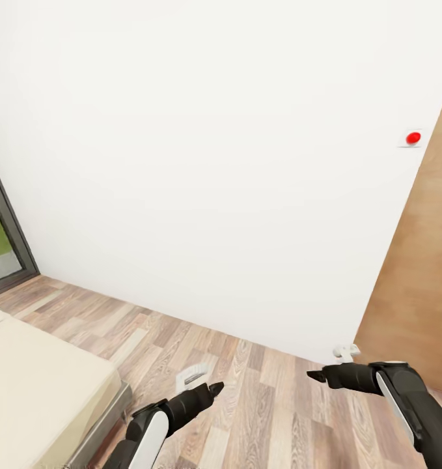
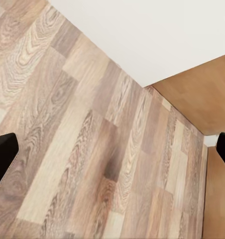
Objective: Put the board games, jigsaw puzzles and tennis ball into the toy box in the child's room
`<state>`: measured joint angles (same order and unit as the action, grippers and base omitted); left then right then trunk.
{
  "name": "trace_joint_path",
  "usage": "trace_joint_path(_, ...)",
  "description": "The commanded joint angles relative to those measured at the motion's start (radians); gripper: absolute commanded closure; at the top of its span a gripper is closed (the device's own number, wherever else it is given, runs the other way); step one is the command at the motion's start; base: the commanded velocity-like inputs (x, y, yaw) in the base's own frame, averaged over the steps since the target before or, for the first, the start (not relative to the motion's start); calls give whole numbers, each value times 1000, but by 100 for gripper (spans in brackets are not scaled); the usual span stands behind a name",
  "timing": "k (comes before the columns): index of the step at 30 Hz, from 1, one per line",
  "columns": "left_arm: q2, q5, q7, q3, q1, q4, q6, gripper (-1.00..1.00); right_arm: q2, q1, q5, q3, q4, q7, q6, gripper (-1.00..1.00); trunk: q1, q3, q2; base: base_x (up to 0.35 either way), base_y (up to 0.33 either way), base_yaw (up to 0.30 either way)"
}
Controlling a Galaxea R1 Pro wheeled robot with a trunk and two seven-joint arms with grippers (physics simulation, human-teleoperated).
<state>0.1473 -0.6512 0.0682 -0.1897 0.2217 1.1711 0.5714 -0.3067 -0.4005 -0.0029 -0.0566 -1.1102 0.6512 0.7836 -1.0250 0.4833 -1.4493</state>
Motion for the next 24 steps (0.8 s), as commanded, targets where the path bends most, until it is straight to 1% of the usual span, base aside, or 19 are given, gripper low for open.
trace_joint_path(1, 0, -10, 7, -1, 1, 1, 3, -100, 0, 0, 0, -2, -1, 4, 6, -100, 0, 2, -1, 0, 0, 278)
trace_joint_path(19, 0, -7, 5, -3, -1, 10, 2, -100, 1, 0, 1, 1, -1, 3, 6, -100, 0, 8, -1, 0, 0, 279)
trace_joint_path(24, 0, -9, 4, -3, -1, 13, 2, -100, 1, 0, 1, 1, -1, -9, 6, -100, 0, 10, -1, 0, 0, 281)
